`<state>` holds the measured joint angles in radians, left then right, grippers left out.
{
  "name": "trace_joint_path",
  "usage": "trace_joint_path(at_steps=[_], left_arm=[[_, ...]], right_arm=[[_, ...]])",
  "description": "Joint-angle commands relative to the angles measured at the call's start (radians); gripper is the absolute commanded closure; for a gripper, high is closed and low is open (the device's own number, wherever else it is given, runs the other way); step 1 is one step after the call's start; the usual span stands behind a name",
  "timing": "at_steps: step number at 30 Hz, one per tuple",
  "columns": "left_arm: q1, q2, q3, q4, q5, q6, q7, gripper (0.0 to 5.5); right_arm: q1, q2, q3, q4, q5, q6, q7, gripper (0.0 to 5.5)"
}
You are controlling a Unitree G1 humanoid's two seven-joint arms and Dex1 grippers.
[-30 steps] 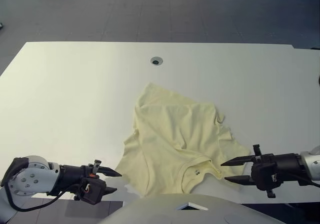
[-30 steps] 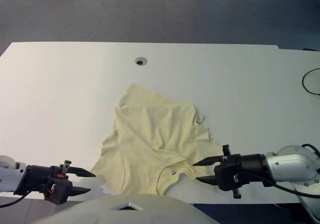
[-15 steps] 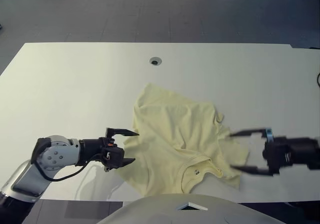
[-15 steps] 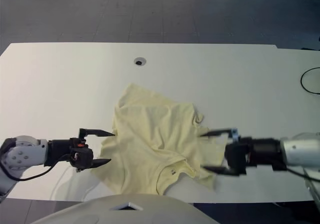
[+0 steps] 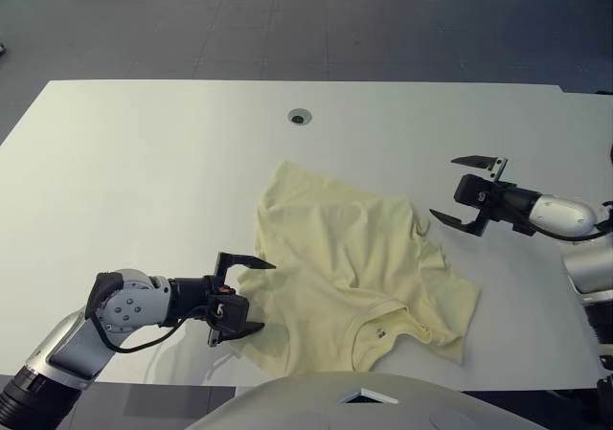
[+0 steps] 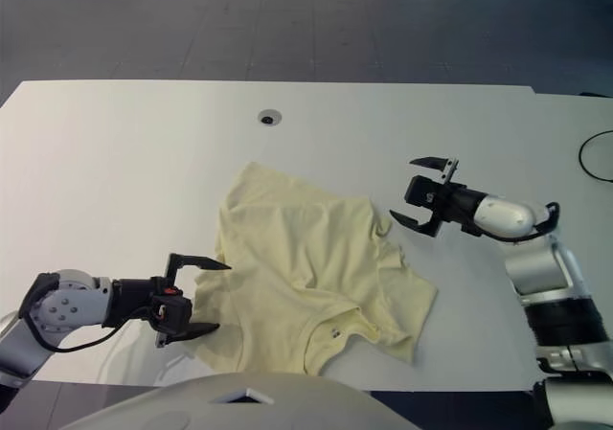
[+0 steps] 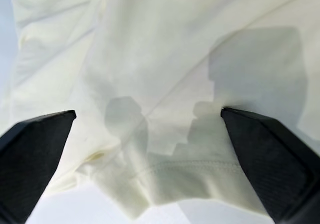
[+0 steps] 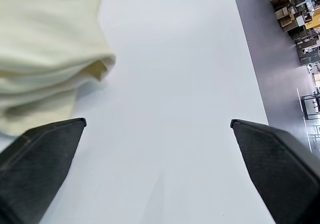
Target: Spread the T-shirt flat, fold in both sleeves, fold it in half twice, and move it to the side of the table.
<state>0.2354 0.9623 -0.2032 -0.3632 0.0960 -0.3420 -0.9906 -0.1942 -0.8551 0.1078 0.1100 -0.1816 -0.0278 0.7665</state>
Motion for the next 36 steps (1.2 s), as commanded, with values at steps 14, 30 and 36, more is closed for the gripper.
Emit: trace_joint_path(at_steps=[14,30,36], left_arm=[[-0.062,0.016,-0.001,0.103,0.089,0.007,0.033,0.1],[-0.081,0.035,0.017,0.147,0.083,-0.002,0.044,0.1],[-0.078,0.035,0.018,0.13,0.077,0.011,0.042,0.1]], right_arm=[[-0.107,0.052,0.048,0.155,-0.057,-0.085,-0.038,0.12],[0.025,0.018,0.016,-0.042,-0.033,-0.038,0.016,0.12],[0.056,-0.004,0.022,-0.041,-0.057,-0.037,0.026,0.12]])
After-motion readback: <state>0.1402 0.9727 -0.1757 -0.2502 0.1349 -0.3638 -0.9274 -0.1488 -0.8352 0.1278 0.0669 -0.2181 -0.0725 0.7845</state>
